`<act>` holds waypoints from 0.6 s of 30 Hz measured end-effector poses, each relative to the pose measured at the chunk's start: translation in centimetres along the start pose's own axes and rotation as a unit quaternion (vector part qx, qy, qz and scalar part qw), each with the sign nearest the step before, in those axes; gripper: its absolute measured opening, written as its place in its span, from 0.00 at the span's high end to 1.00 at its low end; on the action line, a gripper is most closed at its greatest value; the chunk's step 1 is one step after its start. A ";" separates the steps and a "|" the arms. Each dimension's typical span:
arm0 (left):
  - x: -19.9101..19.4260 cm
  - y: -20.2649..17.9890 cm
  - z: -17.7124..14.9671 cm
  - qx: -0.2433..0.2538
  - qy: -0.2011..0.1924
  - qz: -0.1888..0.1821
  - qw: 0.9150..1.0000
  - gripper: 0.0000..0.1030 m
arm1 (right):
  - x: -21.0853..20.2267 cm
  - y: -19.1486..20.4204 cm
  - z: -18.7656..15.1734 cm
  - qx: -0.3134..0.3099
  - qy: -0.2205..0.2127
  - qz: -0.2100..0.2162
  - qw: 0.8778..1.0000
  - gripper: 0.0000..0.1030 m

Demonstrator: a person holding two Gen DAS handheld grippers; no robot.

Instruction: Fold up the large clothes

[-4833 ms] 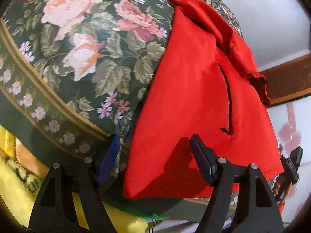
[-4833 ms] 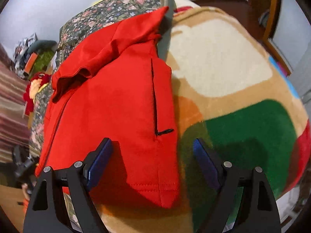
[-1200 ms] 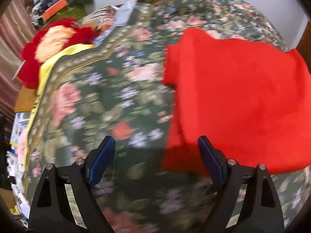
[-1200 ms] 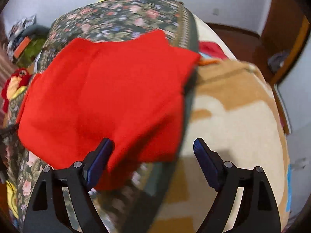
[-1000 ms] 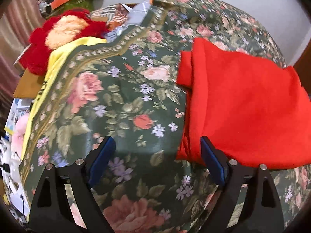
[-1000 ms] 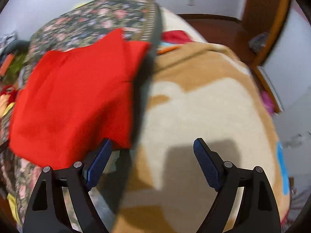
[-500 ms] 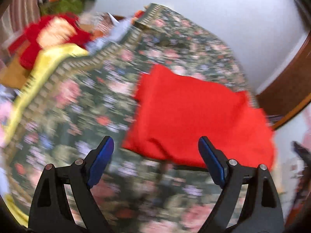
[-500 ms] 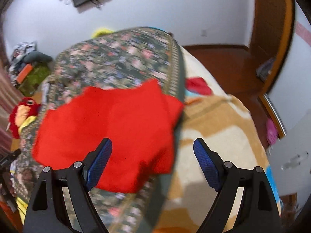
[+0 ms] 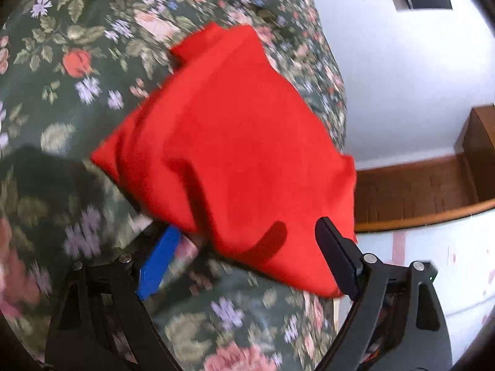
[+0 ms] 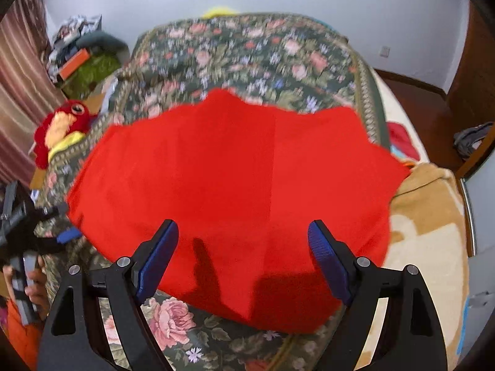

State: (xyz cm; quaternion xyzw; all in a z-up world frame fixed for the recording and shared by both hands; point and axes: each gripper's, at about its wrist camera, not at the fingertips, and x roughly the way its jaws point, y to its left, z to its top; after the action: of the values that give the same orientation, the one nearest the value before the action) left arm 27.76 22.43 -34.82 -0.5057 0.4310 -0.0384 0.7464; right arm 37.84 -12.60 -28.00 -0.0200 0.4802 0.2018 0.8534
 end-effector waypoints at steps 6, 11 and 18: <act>1.7 0.4 2.3 -0.020 -0.014 -0.028 0.999 0.24 | 1.6 -0.3 -0.4 0.009 0.020 0.008 1.000 0.19; 3.9 -0.4 3.8 -0.006 -0.029 -0.057 0.998 0.33 | 1.8 -0.7 -0.2 0.019 0.021 0.014 1.000 0.18; 4.5 0.1 5.9 -0.017 -0.060 -0.021 0.998 0.70 | 1.7 -0.2 0.6 0.011 0.022 0.000 1.000 0.18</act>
State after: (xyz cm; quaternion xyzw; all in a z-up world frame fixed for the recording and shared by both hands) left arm 34.63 24.51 -36.93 -0.5287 0.3751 -0.0164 0.7612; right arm 39.19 -12.08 -29.08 -0.0154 0.5011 0.1963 0.8427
